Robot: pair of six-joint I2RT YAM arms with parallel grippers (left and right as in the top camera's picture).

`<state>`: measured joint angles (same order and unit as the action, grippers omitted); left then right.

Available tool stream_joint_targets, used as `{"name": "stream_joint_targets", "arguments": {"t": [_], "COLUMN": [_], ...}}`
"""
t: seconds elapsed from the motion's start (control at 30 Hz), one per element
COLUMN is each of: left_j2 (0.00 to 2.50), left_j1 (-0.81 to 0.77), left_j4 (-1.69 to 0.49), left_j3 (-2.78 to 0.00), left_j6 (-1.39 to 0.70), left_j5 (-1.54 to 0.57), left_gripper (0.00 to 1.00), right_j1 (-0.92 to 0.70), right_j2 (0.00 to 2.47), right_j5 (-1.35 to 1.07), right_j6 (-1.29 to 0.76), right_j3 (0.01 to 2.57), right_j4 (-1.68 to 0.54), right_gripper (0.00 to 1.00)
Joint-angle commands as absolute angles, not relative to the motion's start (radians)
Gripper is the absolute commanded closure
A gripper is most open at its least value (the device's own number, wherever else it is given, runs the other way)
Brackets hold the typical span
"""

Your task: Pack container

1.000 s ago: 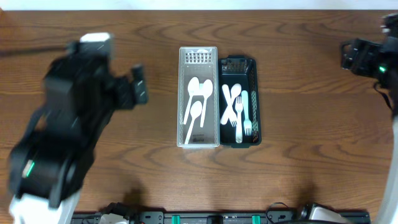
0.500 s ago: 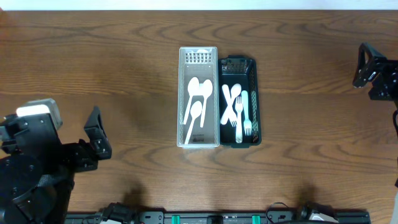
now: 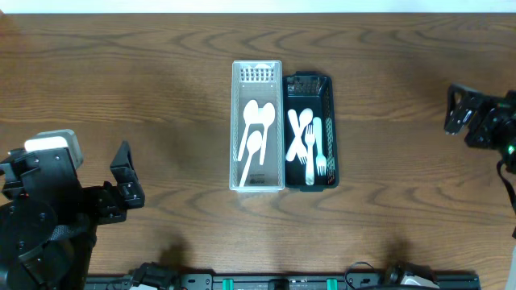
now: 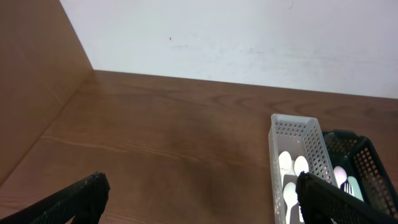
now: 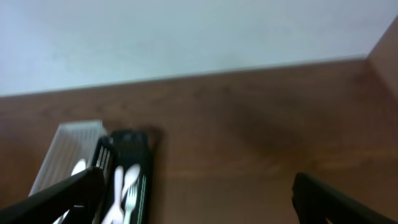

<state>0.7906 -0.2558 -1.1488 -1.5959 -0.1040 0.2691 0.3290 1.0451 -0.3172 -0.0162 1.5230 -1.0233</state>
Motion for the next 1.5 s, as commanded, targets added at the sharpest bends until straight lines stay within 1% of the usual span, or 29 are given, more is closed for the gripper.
{"name": "stream_joint_targets", "arguments": {"t": [0.0, 0.23, 0.4, 0.57, 0.73, 0.97, 1.17, 1.3, 1.47], "left_j2": [0.79, 0.789, 0.756, 0.638, 0.498, 0.343, 0.119, -0.001, 0.005], "left_j1": [-0.25, -0.25, -0.237, -0.175, -0.17, -0.168, -0.165, -0.138, -0.114], "left_j4": [-1.14, -1.082, -0.894, -0.664, -0.503, -0.393, -0.283, -0.277, -0.279], "left_j3": [-1.601, -1.598, -1.523, -1.288, -0.985, -0.638, -0.387, -0.286, -0.267], "left_j6": [-0.061, 0.094, 0.232, 0.204, 0.201, 0.201, 0.201, 0.201, 0.202], "left_j5": [0.283, 0.283, 0.282, 0.263, 0.19, -0.014, -0.038, -0.038, -0.038], "left_gripper": [0.02, 0.02, 0.02, 0.02, 0.02, 0.02, 0.02, 0.02, 0.02], "right_j1": [0.333, 0.333, 0.333, 0.333, 0.333, 0.333, 0.333, 0.333, 0.333], "right_j2": [1.045, 1.045, 1.045, 1.045, 1.045, 1.045, 1.045, 1.045, 1.045], "right_j5": [-0.314, -0.315, -0.315, -0.314, -0.314, -0.314, -0.315, -0.315, -0.314], "right_j6": [-0.006, -0.006, -0.006, -0.006, -0.006, -0.006, -0.006, -0.006, -0.006], "right_j3": [1.523, 1.523, 1.523, 1.523, 1.523, 1.523, 1.523, 1.523, 1.523], "right_j4": [-1.072, -1.198, -1.227, -1.227, -1.227, -1.227, -1.227, -1.227, -1.227], "right_gripper": [0.01, 0.01, 0.01, 0.01, 0.01, 0.01, 0.01, 0.01, 0.01]}}
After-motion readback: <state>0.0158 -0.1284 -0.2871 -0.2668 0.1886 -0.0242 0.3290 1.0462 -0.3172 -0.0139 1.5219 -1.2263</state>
